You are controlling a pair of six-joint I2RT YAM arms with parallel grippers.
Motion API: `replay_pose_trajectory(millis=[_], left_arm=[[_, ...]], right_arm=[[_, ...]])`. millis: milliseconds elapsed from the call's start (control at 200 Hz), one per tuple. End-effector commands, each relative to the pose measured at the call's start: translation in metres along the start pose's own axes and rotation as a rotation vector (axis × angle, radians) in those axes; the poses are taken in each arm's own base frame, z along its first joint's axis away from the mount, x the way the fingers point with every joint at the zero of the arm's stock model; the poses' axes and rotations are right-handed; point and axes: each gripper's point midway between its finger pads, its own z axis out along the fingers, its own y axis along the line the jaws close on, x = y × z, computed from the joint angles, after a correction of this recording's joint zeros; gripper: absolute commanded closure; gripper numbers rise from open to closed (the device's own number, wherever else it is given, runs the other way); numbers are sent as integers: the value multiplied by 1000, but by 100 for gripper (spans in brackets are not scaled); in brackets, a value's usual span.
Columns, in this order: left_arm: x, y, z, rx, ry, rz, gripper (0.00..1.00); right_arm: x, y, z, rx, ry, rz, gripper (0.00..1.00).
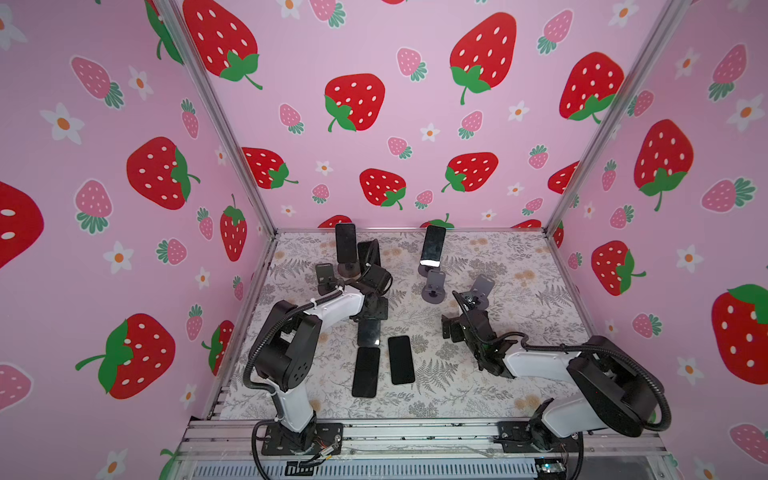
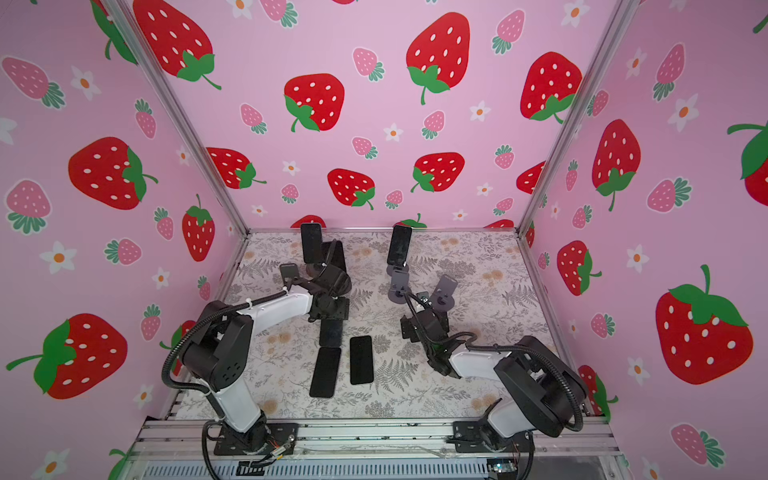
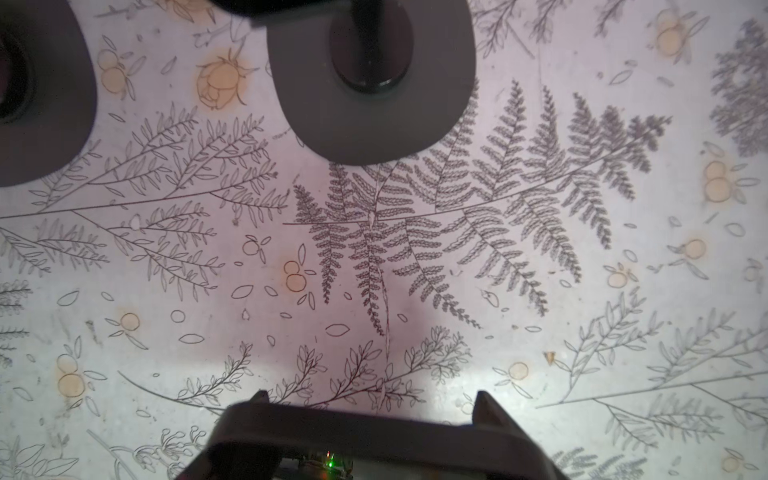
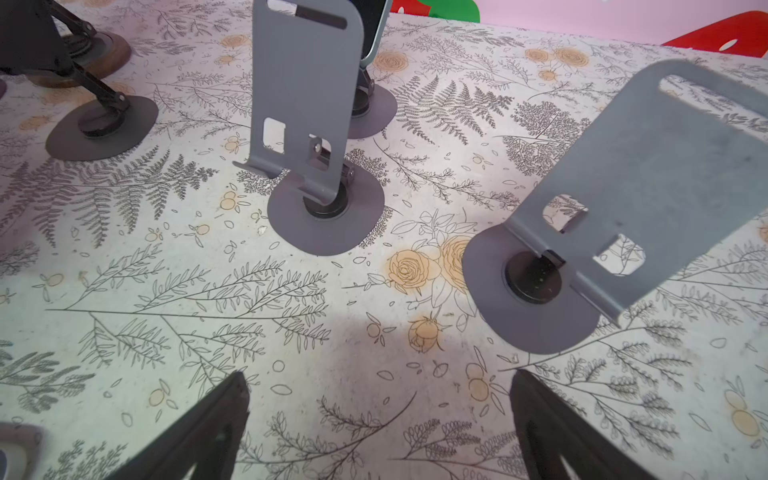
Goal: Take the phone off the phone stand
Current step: 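Lift the black phone off its stand with the left gripper toward the robot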
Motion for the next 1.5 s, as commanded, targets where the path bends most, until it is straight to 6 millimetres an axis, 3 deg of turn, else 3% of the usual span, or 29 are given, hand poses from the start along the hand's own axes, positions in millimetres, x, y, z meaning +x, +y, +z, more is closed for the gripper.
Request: replay_pose_trajectory(millis=[0, 385, 620, 1491], left_arm=[[11, 0, 13, -18, 56, -11, 34], [8, 3, 33, -57, 97, 11, 34], [17, 6, 42, -58, 135, -3, 33], [29, 10, 49, -32, 134, -20, 28]], right_arm=[[-7, -1, -1, 5, -22, 29, 1], [-9, 0, -3, -5, -26, 30, 0], [-11, 0, -4, -7, -32, 31, 0], [-10, 3, -4, -21, -28, 26, 0]])
